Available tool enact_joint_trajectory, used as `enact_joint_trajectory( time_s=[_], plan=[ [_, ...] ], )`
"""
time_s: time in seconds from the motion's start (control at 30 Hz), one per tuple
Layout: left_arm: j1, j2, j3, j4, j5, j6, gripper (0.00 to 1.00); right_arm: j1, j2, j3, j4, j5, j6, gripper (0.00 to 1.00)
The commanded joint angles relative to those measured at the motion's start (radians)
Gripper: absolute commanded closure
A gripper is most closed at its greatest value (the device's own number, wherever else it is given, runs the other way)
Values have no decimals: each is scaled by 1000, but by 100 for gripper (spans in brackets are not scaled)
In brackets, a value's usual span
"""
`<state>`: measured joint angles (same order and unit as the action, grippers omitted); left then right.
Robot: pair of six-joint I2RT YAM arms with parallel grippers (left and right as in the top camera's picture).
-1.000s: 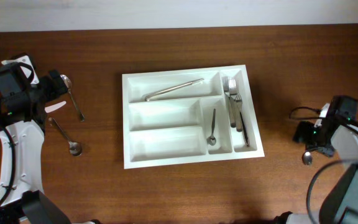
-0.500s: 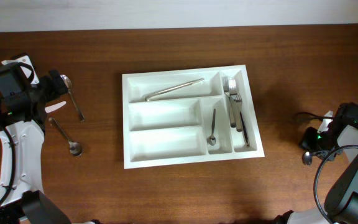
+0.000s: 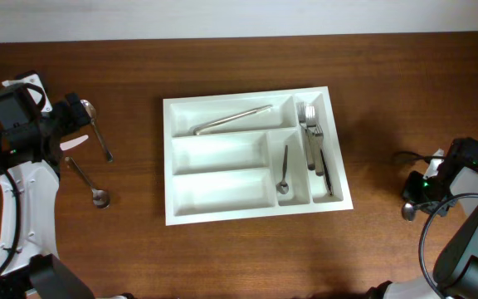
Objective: Pack container
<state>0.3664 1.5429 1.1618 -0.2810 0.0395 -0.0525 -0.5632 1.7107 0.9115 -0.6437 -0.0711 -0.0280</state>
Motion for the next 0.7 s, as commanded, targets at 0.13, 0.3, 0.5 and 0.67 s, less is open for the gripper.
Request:
enact_joint_trajectory(
  time_s=[0.13, 0.3, 0.5, 0.67],
  plan=[
    [6, 5, 19, 2, -6, 1, 1, -6, 14, -9, -6, 19, 21, 92],
    [6, 5, 19, 2, -6, 1, 1, -6, 14, 11, -23, 18, 36, 96],
    [6, 5, 19, 2, -6, 1, 1, -6, 8, 144, -152, 18, 36, 96],
    [6, 5, 19, 2, -6, 1, 1, 2, -4, 305, -290, -19, 36, 96]
  ],
)
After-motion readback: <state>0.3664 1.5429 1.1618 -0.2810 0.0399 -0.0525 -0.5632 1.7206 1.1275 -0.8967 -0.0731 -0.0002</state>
